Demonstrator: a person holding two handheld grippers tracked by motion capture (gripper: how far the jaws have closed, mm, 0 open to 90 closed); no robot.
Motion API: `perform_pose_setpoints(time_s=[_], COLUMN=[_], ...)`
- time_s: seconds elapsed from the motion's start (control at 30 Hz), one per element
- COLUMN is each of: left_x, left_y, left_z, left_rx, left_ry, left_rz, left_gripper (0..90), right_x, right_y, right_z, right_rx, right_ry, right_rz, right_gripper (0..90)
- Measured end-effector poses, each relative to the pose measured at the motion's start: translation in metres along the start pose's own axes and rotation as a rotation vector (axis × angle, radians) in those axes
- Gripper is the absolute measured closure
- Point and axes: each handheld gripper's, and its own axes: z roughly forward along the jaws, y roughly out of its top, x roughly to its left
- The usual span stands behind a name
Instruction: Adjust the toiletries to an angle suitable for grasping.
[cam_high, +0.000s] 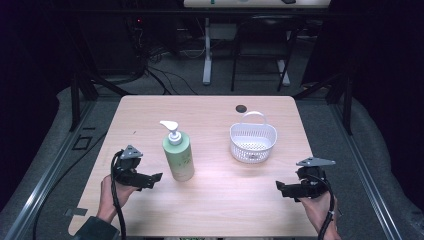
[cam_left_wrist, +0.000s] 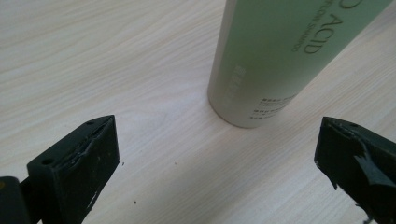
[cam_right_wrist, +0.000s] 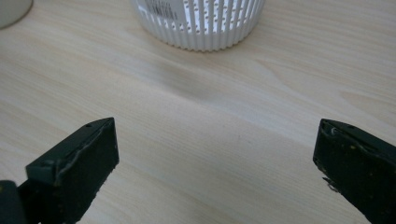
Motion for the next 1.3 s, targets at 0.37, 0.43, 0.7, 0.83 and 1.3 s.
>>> perform_pose_setpoints(time_s=[0.37,0.43,0.7,0.83,1.3], left_x=[-0.01,-0.012,-0.012,-0.013,-0.035], left_y=[0.005,0.006,0.006,0.008,0.027], left_z=[0.004,0.005,0.006,0.006,0.01], left_rx=[0.013,0.017,0.029,0.01,-0.067], left_ry=[-0.034,-0.034,-0.02,-0.027,-0.061], left_rz=[0.013,0.02,0.013,0.0,-0.005], left_gripper=[0.0,0.0,0.0,0.0,0.0], right_x=[0.006,0.007,0.008,0.008,0.012], right_y=[-0.001,-0.001,-0.001,-0.001,0.002], right_z=[0.01,0.011,0.014,0.015,0.019], right_rx=[0.073,0.078,0.096,0.102,0.104], right_ry=[-0.006,-0.007,-0.01,-0.008,-0.002], right_rz=[-0.064,-0.071,-0.088,-0.085,-0.1], right_gripper=[0.0,0.0,0.0,0.0,0.0])
